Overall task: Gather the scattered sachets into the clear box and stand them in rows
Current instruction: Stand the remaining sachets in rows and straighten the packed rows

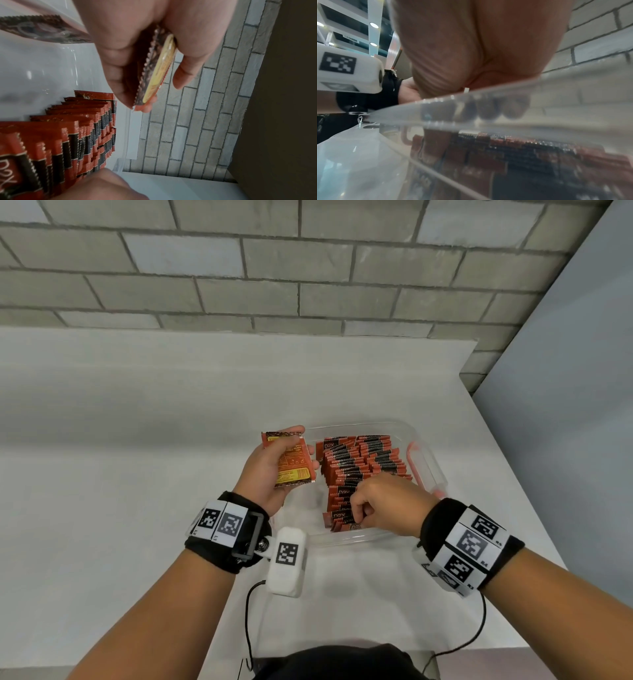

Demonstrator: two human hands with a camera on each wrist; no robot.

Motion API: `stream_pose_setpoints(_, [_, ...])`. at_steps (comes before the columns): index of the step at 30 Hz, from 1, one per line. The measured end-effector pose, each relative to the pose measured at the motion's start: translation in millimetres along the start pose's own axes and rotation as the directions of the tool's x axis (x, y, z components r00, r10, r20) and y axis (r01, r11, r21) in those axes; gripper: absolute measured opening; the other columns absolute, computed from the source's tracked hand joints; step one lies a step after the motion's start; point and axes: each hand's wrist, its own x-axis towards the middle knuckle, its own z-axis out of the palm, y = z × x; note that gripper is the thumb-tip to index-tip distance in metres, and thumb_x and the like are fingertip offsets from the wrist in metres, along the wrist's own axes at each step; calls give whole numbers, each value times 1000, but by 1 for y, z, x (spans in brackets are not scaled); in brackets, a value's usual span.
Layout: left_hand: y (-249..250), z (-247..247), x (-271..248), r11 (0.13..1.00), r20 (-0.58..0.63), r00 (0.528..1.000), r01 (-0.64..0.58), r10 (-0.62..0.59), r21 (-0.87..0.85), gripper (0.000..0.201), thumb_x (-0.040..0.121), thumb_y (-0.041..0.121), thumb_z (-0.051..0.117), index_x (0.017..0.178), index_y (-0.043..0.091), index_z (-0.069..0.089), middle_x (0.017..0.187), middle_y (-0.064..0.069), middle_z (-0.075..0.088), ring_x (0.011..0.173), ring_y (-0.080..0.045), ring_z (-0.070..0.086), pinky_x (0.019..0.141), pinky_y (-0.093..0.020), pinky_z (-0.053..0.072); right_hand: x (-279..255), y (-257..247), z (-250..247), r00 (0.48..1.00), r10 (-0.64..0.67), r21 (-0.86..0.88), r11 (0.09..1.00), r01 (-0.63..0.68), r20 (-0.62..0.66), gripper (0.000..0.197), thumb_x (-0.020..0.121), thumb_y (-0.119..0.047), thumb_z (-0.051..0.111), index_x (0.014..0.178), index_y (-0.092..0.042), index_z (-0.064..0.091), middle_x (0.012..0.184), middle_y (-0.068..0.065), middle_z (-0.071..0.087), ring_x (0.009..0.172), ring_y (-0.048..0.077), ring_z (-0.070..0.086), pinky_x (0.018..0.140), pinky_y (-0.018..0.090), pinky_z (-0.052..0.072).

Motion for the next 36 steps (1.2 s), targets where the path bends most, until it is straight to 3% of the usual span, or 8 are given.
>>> stream_pose_setpoints(8, [2,3,-3,1000,136,991,13,-15,12,31,93,-1,43,114,10,63,86,-12,70,74,-26,70,66,-35,60,-10,8,-7,993,71,253,966,-44,-96,12,88,-24,66,99,-26,71,76,-11,58,71,7,55,65,13,37])
stream_pose_setpoints(12, [1,12,-3,990,200,980,-25,-4,142,38,76,9,66,114,16,63,101,-7,72,94,-23,69,83,-41,57,-12,0,-20,883,284,596,803,-5,-374,32,89,-34,62,120,-30,55,88,-3,65,73,1,56,70,8,40])
stream_pose_setpoints(16, [-4,25,-6,982,282,959,-39,-15,185,37,72,10,67,109,11,62,96,-8,73,88,-23,70,75,-38,58,-10,-8,-26,906,265,743,665,75,-329,53,87,-21,67,134,-24,44,92,-4,67,84,11,65,81,23,50])
stream_pose_setpoints(20, [-7,31,-9,974,241,970,-22,-33,224,36,79,41,60,104,15,64,89,-5,72,81,-20,69,69,-35,58,-10,-6,-26,881,240,726,670,154,-408,25,86,-5,66,103,-21,57,84,-6,66,74,6,63,71,20,52])
stream_pose_setpoints(23, [-5,29,-7,985,103,989,92,-108,146,54,86,61,48,104,11,62,80,-9,66,70,-23,65,70,-38,58,-12,-2,-25,724,305,642,727,242,-619,21,84,-5,68,79,-21,56,87,-3,65,84,12,61,77,26,51])
stream_pose_setpoints(25, [-6,28,-7,987,140,984,95,-113,132,45,84,52,54,101,11,62,83,-10,65,69,-22,65,68,-36,59,-13,-2,-24,685,251,566,775,282,-684,20,80,-4,72,75,-19,60,95,-3,63,95,12,59,86,25,47])
stream_pose_setpoints(30, [-8,33,-9,996,224,975,-18,-2,86,32,84,-1,60,113,11,60,97,-6,72,86,-19,70,73,-33,59,-16,-1,-15,854,119,454,879,147,-507,24,78,-6,73,88,-26,67,121,-5,49,119,12,40,98,10,25])
stream_pose_setpoints(36, [-12,37,-9,979,251,968,-43,-9,199,37,80,-9,64,113,8,60,98,-8,71,88,-21,70,70,-33,58,-18,3,-21,776,203,496,854,158,-598,30,89,-25,65,118,-23,60,114,-10,55,104,1,52,84,6,37])
